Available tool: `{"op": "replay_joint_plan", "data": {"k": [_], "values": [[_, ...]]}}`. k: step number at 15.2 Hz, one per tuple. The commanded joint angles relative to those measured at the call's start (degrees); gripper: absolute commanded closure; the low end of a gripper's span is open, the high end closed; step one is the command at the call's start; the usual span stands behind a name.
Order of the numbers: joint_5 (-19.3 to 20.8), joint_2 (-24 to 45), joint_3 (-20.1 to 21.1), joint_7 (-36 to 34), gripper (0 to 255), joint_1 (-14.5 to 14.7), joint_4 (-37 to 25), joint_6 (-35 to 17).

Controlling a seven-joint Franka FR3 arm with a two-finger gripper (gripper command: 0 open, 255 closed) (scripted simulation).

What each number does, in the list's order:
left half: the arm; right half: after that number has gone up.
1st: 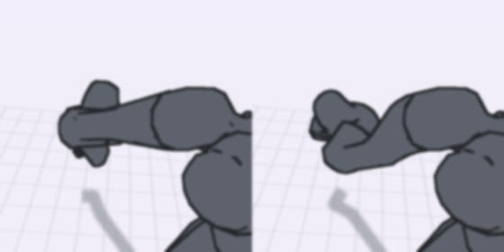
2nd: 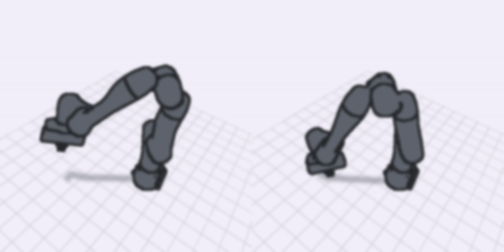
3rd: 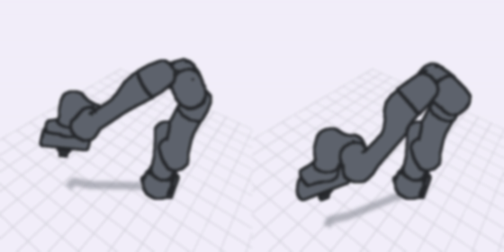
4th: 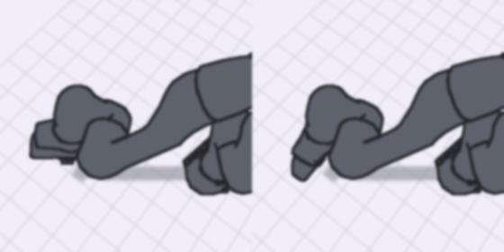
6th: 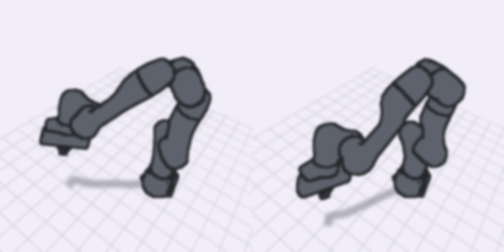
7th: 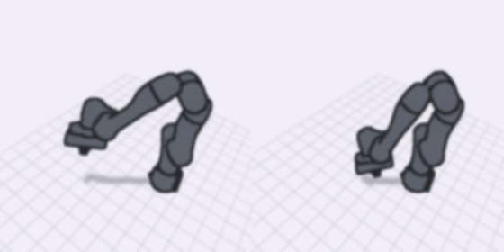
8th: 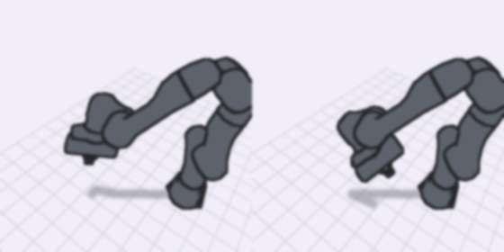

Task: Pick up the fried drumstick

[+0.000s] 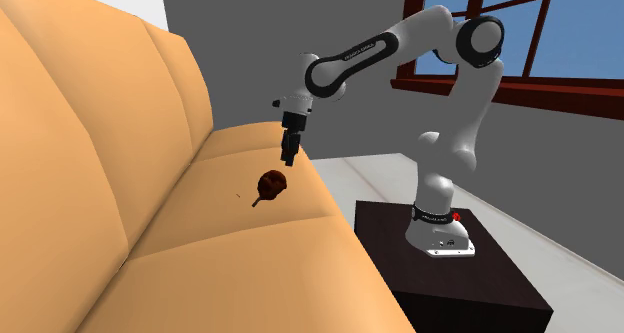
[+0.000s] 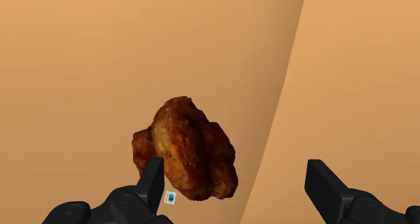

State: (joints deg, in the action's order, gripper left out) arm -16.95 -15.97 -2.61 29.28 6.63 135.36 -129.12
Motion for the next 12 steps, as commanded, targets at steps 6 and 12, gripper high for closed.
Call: {"op": "replay_joint_plan", "data": {"k": [6,12], "values": [[-7.1,12.4,-0.6,9.0,0,2.5,-7.6,-8.0],[-9.4,14.8,-0.4,11.5,0,2.8,-5.6,-12.1]]}}
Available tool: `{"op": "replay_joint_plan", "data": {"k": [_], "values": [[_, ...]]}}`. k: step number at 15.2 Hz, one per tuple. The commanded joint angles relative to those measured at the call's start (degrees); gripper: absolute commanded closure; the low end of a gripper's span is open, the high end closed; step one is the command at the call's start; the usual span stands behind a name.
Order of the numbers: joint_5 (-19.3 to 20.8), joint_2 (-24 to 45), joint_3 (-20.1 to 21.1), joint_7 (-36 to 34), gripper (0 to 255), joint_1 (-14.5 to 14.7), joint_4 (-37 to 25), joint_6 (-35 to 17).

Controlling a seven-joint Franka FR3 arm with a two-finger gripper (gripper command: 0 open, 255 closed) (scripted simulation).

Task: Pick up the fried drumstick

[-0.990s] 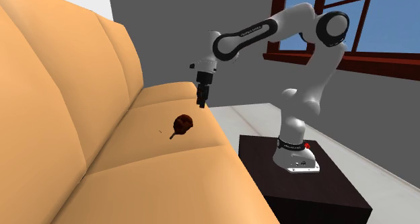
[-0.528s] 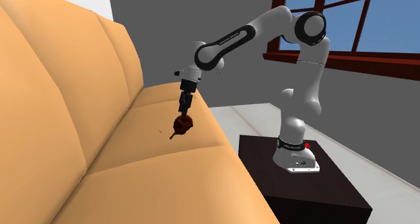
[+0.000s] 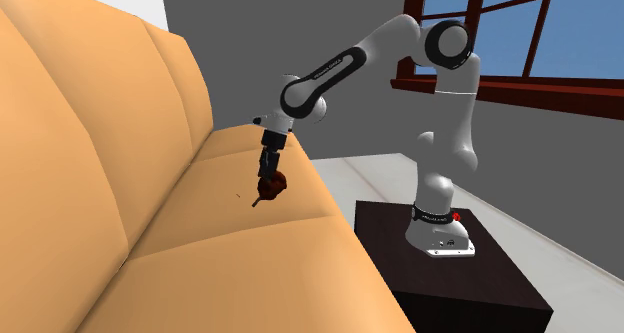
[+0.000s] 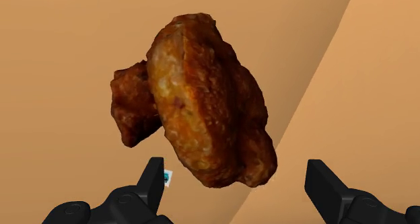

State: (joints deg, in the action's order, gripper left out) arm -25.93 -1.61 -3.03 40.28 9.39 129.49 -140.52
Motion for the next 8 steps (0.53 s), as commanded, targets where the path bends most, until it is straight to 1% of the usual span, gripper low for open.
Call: {"op": "replay_joint_plan", "data": {"k": [1,3,4,8], "values": [[-1.1,1.1,0.0,1.2,0,0.1,0.7,-1.7],[-1.1,1.1,0.0,1.2,0,0.1,0.7,-1.7],[-1.1,1.0,0.0,1.2,255,0.1,0.8,-1.7],[-1.1,1.1,0.0,1.2,255,0.1,0.8,-1.7]]}}
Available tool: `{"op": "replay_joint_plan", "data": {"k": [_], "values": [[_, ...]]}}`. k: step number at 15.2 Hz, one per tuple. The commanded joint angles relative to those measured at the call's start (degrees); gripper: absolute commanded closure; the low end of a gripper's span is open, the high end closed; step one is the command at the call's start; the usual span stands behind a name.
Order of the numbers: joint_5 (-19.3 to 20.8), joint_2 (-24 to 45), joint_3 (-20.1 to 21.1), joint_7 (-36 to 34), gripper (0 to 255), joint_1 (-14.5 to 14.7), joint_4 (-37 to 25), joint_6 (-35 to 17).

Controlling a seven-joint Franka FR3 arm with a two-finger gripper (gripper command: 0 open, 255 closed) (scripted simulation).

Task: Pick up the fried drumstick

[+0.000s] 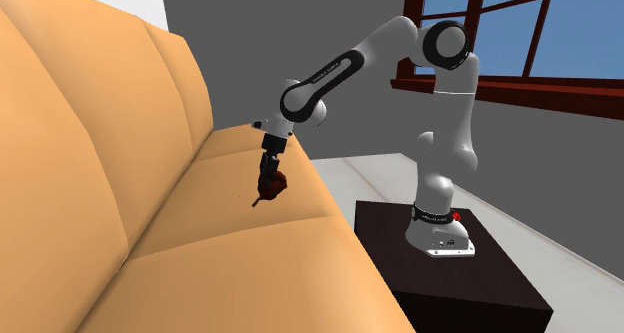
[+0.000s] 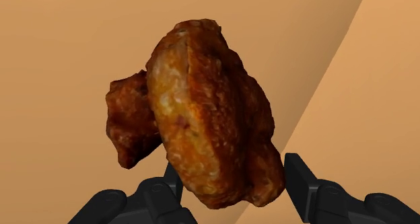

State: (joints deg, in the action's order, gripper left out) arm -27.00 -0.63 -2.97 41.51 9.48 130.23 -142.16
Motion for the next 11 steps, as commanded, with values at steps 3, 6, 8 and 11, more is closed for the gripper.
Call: {"op": "replay_joint_plan", "data": {"k": [3,6,8,11], "values": [[0.0,0.1,0.0,0.0,255,0.0,0.0,0.0],[0.4,-0.3,0.0,-0.5,255,-0.1,-0.3,0.6],[1.2,-1.2,-0.1,-1.4,255,-0.1,-0.9,1.9],[2.4,-2.4,-0.2,-2.6,255,-0.3,-1.9,4.0]]}}
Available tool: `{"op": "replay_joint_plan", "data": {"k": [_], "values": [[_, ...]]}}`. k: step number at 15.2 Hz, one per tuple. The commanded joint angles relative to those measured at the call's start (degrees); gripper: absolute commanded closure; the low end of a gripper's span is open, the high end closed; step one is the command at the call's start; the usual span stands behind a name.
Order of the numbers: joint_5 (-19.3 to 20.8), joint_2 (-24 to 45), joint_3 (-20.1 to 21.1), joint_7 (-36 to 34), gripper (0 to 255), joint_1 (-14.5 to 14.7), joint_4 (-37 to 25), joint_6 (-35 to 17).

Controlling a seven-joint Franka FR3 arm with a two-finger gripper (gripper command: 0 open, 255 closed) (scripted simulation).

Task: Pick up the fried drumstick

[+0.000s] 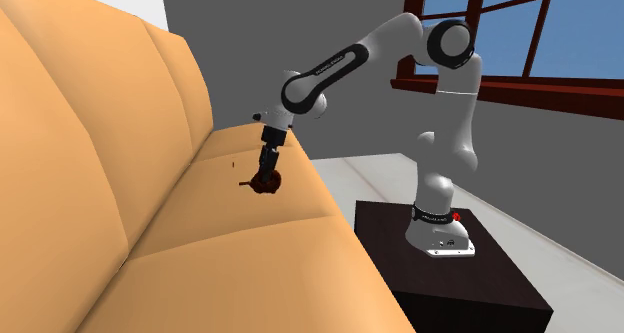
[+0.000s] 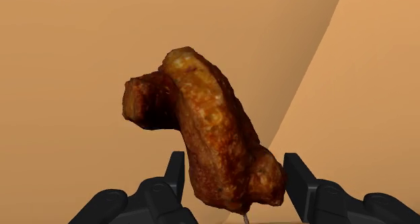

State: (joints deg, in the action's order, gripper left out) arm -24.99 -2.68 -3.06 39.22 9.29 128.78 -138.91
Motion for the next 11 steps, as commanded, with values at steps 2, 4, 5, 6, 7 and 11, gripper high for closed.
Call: {"op": "replay_joint_plan", "data": {"k": [2,4,5,6,7,11], "values": [[1.1,-1.1,-0.1,-1.1,255,-0.2,-1.1,2.1],[1.7,-1.8,-0.1,-1.9,255,-0.3,-1.9,3.5],[2.0,-2.1,-0.1,-2.2,255,-0.3,-2.3,4.2],[2.3,-2.4,-0.2,-2.6,255,-0.4,-2.8,4.9],[2.6,-2.7,-0.2,-2.9,255,-0.4,-3.2,5.6],[3.1,-3.3,-0.2,-3.7,255,-0.5,-4.2,7.1]]}}
